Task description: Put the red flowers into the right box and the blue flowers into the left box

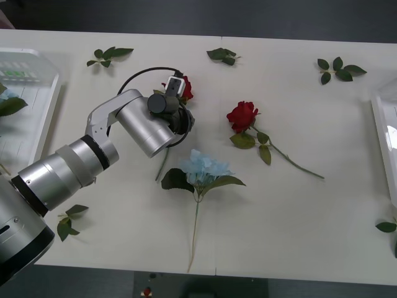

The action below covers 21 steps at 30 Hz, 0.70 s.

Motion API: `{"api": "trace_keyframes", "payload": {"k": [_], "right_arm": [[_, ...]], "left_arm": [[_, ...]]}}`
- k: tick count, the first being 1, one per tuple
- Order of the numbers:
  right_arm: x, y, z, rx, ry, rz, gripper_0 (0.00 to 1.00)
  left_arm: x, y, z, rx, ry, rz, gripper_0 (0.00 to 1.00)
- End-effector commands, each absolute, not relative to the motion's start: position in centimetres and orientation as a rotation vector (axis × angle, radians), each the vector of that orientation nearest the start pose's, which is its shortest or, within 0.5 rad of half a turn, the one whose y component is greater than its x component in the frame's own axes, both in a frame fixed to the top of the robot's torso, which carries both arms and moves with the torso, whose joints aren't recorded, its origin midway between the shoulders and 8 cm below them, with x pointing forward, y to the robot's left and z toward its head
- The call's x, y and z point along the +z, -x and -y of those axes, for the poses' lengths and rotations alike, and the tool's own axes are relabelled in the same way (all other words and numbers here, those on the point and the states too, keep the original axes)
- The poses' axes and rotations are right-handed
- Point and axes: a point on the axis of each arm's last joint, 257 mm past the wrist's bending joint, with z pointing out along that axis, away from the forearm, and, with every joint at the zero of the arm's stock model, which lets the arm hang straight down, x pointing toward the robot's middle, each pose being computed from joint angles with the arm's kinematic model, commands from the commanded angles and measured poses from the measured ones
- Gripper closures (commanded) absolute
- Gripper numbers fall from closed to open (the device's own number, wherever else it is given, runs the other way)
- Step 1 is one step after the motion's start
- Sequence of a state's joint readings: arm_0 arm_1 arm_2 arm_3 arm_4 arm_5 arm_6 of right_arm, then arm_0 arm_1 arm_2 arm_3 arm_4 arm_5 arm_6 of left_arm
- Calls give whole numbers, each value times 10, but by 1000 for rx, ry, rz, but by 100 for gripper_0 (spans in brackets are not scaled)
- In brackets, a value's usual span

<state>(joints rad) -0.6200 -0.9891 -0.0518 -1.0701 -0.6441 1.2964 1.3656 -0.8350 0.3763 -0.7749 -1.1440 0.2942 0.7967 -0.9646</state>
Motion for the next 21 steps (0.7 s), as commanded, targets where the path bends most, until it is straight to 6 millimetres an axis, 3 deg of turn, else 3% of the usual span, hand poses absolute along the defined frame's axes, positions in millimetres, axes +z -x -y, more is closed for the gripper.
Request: {"api": "trace_keyframes", "payload": {"k": [1, 11, 19, 20, 21], "right_arm": [[-143, -520, 622, -312, -512, -2432, 100], [-171, -509, 660, -357, -536, -2419, 100], [-183, -513, 659, -362, -526, -2413, 100], [-183, -513, 659, -362, -526, -2413, 98], [-183, -514, 659, -359, -527, -2411, 89]], "left_arm": [[-256, -631, -61, -73, -370, -2189, 0], [-269, -625, -67, -66, -362, -2209, 0], [-279, -621, -71, -65, -354, -2227, 0], [-280, -620, -72, -65, -353, -2228, 0], [-283, -619, -73, -63, -354, -2232, 0]]}}
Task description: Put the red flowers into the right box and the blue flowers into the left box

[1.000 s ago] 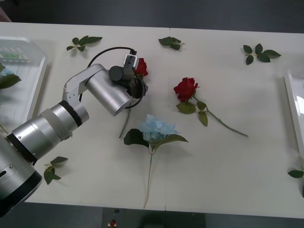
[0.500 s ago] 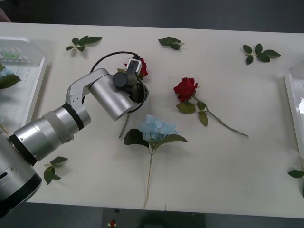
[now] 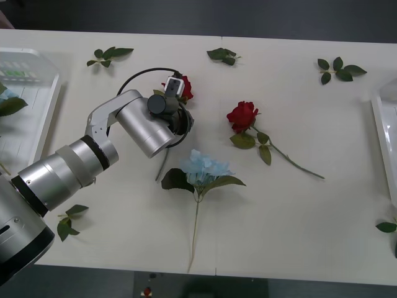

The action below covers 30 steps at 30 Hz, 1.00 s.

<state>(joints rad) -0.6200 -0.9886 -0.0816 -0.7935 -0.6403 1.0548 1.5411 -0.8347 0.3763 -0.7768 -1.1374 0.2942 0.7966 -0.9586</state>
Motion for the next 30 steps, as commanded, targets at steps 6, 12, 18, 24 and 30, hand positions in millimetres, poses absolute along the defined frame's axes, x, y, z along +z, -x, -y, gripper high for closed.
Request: {"api": "trace_keyframes", "payload": {"k": [6, 12, 18, 24, 30], "right_arm": [[-182, -515, 657, -352, -518, -2412, 0], [-169, -524, 643, -323, -475, -2405, 0], [-148, -531, 610, -265, -406, -2434, 0], [-129, -535, 568, -191, -308, -2469, 0], [-116, -541, 514, -15, -218, -2477, 0]], "left_arm": [[-290, -615, -72, -57, -363, -2242, 0], [-293, -613, -73, -65, -351, -2250, 0], [-299, -609, -72, -61, -358, -2259, 8], [-301, -609, -73, -65, -343, -2265, 31], [-306, -607, -76, -65, -330, -2279, 47]]}}
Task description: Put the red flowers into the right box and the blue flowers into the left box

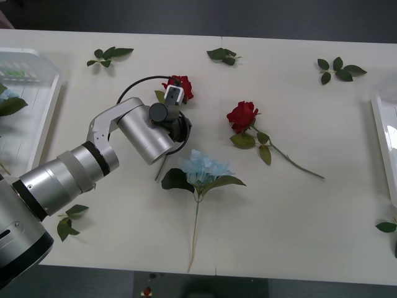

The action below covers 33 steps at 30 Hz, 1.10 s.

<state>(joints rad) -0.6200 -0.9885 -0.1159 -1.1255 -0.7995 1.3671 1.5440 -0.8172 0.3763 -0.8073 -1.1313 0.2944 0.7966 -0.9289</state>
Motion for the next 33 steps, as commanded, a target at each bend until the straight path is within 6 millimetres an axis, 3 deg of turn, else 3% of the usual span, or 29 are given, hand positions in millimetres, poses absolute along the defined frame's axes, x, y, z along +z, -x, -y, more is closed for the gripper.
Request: {"api": "trace_keyframes", "payload": {"k": [1, 4, 6, 9, 11, 19, 23, 33], "right_arm": [[-115, -541, 508, 5, -210, -2478, 0], [-111, -543, 475, 137, -179, -2477, 0], [-112, -542, 456, 234, -171, -2479, 0], [-113, -541, 438, 303, -150, -2480, 0], [-114, -540, 427, 328, -133, -2488, 0], [-114, -537, 392, 367, -36, -2503, 0], [-113, -533, 369, 421, 27, -2504, 0], [-99, -514, 304, 566, 252, -2483, 0]], "left_arm": [[-306, -608, -77, -63, -331, -2280, 49], [-308, -608, -79, -60, -325, -2285, 63], [-308, -608, -80, -59, -323, -2286, 79], [-309, -607, -79, -64, -316, -2288, 95], [-308, -608, -80, -65, -311, -2288, 99], [-301, -612, -83, -50, -317, -2265, 100], [-275, -617, -79, -94, -300, -2219, 100], [-159, -613, -24, -466, -89, -2056, 100]]}}
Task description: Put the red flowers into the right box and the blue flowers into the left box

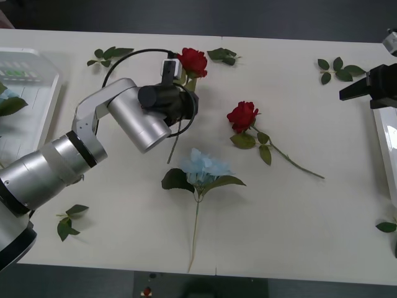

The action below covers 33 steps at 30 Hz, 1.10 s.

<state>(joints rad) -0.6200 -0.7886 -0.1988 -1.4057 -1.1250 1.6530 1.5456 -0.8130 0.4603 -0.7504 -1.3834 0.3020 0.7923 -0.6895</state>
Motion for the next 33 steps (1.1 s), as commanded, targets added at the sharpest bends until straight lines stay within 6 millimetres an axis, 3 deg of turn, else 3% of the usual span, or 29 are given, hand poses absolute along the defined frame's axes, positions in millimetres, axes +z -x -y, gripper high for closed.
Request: {"api": "trace_keyframes", "payload": {"k": [1, 9, 12, 15, 21, 27, 33], "right_arm": [[-96, -513, 296, 588, 277, -2472, 0], [-79, -505, 245, 735, 403, -2374, 0], [-72, -501, 227, 802, 435, -2340, 0], [-61, -492, 205, 920, 473, -2289, 0], [-47, -476, 179, 1075, 536, -2227, 0], [-34, -462, 153, 1212, 600, -2155, 0], [-23, -449, 133, 1312, 658, -2083, 0]], "left_arm": [[-145, -610, -17, -509, -69, -2035, 100], [-48, -581, 36, -838, 74, -1887, 100], [-23, -576, 48, -894, 105, -1835, 100], [15, -568, 62, -963, 135, -1746, 100], [64, -554, 85, -1094, 197, -1633, 100], [88, -545, 100, -1221, 279, -1592, 100], [87, -538, 108, -1295, 327, -1609, 100]]}}
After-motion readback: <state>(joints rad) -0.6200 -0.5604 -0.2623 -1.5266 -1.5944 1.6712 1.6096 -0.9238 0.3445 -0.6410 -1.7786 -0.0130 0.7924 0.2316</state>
